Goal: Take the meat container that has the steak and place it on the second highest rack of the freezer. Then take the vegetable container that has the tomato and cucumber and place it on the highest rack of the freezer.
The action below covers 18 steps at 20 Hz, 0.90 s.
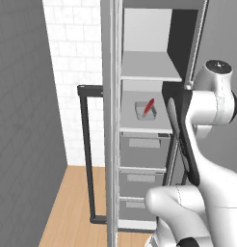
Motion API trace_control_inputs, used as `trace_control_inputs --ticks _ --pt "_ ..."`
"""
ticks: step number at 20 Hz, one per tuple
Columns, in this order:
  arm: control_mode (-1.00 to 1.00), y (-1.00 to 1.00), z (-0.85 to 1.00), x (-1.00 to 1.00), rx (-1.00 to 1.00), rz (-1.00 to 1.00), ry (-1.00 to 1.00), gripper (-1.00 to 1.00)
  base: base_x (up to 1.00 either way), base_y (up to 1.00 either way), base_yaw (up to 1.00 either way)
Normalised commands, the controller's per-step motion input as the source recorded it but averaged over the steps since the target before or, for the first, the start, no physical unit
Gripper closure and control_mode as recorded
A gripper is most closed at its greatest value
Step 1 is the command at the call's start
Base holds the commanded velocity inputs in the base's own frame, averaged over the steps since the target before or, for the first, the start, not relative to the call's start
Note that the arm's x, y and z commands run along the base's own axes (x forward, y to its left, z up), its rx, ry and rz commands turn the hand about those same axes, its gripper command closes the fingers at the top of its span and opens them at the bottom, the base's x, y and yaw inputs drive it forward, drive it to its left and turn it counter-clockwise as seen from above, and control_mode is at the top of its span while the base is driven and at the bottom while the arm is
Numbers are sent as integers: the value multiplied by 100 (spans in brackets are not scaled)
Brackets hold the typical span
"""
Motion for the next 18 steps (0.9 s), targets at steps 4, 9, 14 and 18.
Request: trace_control_inputs --ticks 4,9,14,18 --pt "-100 0 46 -54 1 0 0 -100 0 0 0" --pt "-100 -3 0 -33 0 -1 0 -100 0 0 0" --pt "-100 1 -2 -29 0 -11 -1 -100 0 0 0" --pt "-100 1 0 -19 0 -10 -2 -100 0 0 0"
